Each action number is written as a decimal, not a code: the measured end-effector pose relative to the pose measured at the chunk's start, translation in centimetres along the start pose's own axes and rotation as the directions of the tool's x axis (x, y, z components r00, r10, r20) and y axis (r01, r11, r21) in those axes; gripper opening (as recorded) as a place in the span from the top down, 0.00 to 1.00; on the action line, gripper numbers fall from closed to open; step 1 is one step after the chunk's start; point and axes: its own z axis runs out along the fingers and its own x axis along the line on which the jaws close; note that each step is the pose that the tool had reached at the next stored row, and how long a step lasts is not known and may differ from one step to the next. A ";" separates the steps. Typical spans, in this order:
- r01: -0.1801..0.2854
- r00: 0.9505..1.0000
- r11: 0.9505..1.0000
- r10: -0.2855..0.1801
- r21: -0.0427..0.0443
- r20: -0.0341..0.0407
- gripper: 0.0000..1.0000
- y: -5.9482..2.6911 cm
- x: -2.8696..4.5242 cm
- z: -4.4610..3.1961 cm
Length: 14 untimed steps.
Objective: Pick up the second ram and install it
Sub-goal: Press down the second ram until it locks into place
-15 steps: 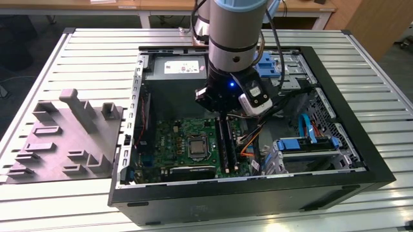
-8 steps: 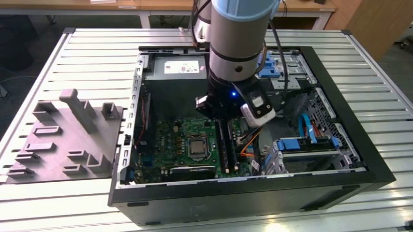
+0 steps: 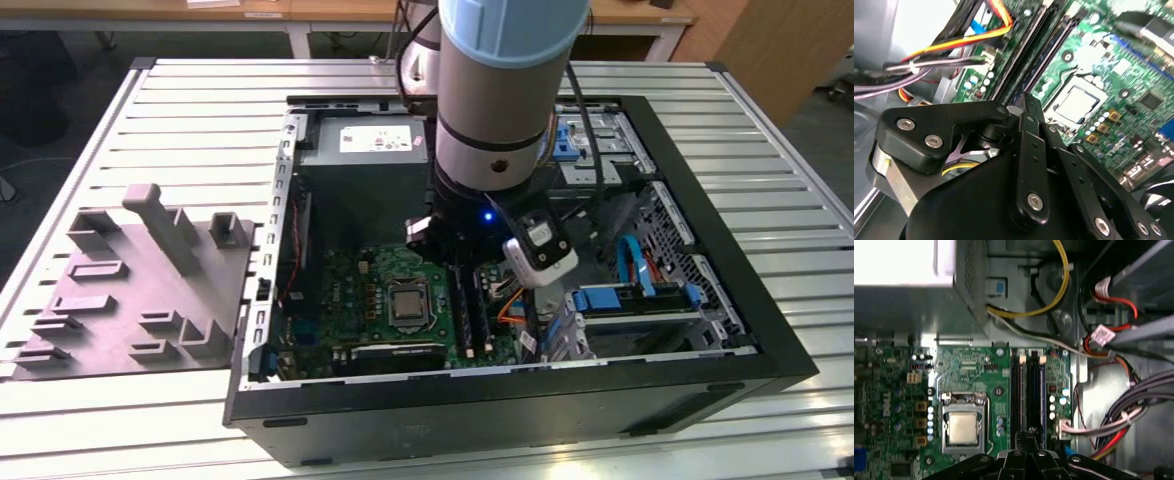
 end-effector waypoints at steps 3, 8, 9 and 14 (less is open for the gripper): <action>0.000 1.000 1.000 0.000 0.000 0.000 0.90 -0.82 0.02 -0.04; 0.000 1.000 1.000 0.000 0.000 0.000 0.90 -1.93 0.02 -0.08; 0.000 1.000 1.000 0.000 0.000 0.000 0.90 -2.13 0.02 -0.09; -0.001 1.000 1.000 0.001 0.000 -0.001 0.90 -2.56 0.02 -0.09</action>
